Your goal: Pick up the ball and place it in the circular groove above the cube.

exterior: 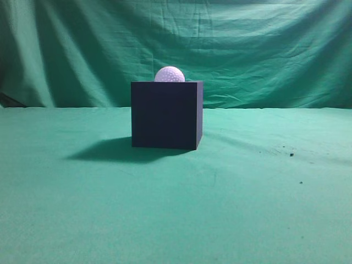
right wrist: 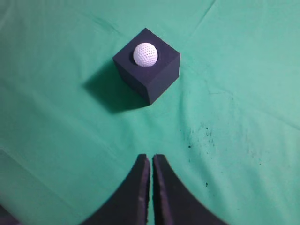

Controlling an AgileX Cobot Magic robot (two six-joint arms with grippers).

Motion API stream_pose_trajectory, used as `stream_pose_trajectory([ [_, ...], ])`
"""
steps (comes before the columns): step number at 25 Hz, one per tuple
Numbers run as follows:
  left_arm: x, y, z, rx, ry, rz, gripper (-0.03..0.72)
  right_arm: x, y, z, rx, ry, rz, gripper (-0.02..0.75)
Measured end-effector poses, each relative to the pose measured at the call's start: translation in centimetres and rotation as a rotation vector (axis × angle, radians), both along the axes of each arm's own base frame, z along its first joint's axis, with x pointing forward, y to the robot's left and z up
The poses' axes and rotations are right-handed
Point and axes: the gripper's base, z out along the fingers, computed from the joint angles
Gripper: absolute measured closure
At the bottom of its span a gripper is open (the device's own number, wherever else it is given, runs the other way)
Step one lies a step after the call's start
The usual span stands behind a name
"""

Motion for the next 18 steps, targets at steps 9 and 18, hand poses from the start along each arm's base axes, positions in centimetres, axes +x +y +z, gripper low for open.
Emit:
stream_pose_trajectory([
  [9, 0.0, 0.0, 0.0, 0.0, 0.0, 0.0, 0.688, -6.3, -4.1, -1.7, 0.231, -0.148, 0.011, 0.738],
  [18, 0.0, 0.0, 0.0, 0.0, 0.0, 0.0, 0.688, -6.5, -5.3, -5.1, 0.186, -0.284, -0.008, 0.738],
])
